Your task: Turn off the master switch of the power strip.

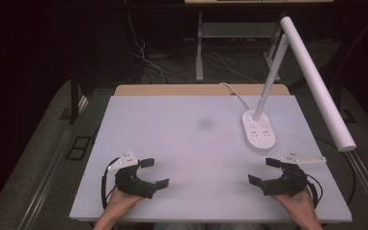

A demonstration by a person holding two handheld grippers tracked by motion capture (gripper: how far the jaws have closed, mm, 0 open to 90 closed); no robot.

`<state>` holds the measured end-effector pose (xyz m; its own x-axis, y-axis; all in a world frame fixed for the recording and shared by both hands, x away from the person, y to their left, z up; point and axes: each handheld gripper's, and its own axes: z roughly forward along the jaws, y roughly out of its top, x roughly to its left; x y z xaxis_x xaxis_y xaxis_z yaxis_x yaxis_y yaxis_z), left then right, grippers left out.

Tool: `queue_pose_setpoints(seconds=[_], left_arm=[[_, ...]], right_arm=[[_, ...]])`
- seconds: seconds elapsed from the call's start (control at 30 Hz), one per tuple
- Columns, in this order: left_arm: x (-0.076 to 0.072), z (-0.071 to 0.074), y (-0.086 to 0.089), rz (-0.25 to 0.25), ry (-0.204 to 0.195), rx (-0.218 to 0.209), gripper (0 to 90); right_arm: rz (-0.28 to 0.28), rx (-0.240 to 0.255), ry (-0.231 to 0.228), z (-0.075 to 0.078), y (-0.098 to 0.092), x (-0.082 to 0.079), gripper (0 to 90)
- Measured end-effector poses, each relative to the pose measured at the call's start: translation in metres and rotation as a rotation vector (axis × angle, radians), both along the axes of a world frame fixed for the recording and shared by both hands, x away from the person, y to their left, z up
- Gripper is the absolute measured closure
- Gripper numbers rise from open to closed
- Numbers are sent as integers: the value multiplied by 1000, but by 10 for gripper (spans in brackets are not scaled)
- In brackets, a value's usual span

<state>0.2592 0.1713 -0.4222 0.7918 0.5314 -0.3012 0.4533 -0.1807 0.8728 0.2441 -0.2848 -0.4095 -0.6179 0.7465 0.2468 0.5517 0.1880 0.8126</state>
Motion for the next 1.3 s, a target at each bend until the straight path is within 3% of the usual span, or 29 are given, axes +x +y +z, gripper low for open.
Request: queue_pose_setpoints(seconds=[0.77,1.3], left_arm=[[0,0,1,6,2,-2,0],[0,0,2,10,5,-10,0]], right_arm=[[14,-7,33,2,-4,-1,3],[34,-68,39,5,3,-2,3]])
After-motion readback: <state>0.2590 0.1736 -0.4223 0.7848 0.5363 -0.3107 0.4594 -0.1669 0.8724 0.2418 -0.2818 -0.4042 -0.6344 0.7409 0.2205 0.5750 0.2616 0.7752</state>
